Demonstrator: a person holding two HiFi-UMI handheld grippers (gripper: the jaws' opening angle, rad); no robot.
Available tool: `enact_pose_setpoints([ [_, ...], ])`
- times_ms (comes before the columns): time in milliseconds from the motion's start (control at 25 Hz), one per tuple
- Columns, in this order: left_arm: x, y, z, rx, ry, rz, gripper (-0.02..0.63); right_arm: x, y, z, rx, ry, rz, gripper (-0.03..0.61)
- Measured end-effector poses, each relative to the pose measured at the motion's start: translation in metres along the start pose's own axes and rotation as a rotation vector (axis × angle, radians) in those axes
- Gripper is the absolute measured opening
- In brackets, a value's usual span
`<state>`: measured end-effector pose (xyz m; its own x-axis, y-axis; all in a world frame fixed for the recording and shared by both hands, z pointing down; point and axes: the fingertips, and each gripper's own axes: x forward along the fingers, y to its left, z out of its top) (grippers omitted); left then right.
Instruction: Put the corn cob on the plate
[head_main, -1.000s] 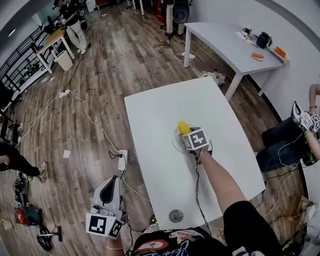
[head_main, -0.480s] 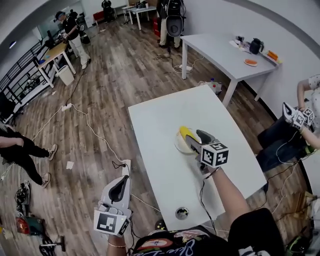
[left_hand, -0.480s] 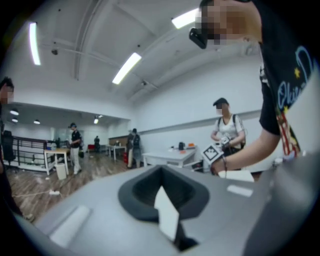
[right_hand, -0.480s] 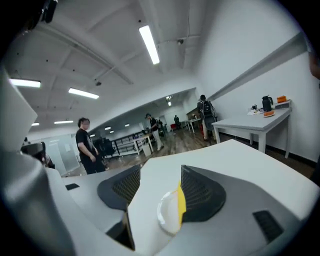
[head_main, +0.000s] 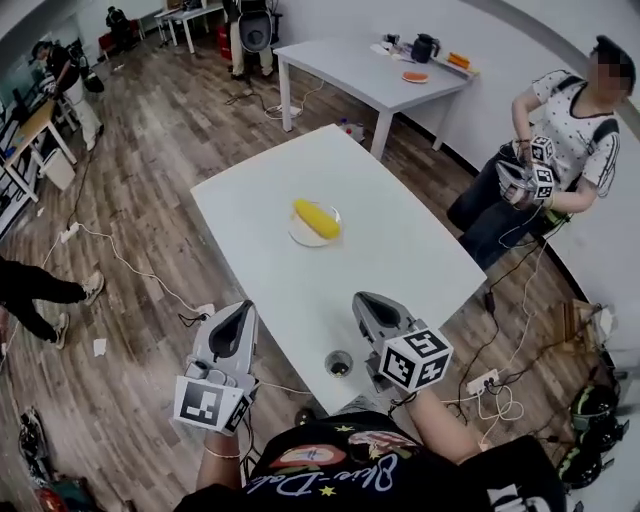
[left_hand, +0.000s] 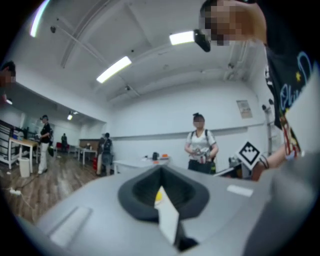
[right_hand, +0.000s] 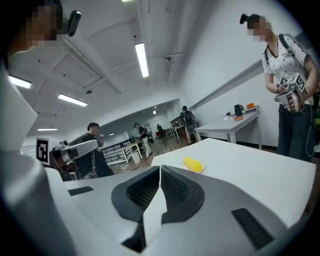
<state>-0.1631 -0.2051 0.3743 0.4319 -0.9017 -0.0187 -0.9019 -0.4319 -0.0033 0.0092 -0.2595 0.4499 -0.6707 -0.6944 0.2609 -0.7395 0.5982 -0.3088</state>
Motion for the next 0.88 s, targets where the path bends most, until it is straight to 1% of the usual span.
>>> enact_pose_setpoints([
  [200, -0.001, -0.033, -0.011, -0.032, 0.028, -0.098, -0.002, -0.041, 0.021, 0.005, -0.027, -0.068, -0.033, 0.015],
  [320, -0.001, -0.05, -0.004, -0.037, 0.013, -0.14, -0.002, -0.062, 0.025, 0.009, -0.031, -0.083, -0.034, 0.015],
  [480, -0.006, -0.06, 0.007, -0.028, -0.023, -0.158, -0.002, -0.078, 0.03, 0.018, -0.019, -0.118, -0.049, 0.015],
  [720, -0.012, -0.071, 0.01, -0.01, -0.016, -0.18, -0.002, -0.086, 0.039, 0.033, -0.029, -0.168, -0.033, 0.015],
  [880, -0.014, -0.07, 0.002, -0.021, 0.024, -0.175, -0.002, -0.084, 0.045, 0.04, -0.023, -0.182, -0.009, 0.015],
])
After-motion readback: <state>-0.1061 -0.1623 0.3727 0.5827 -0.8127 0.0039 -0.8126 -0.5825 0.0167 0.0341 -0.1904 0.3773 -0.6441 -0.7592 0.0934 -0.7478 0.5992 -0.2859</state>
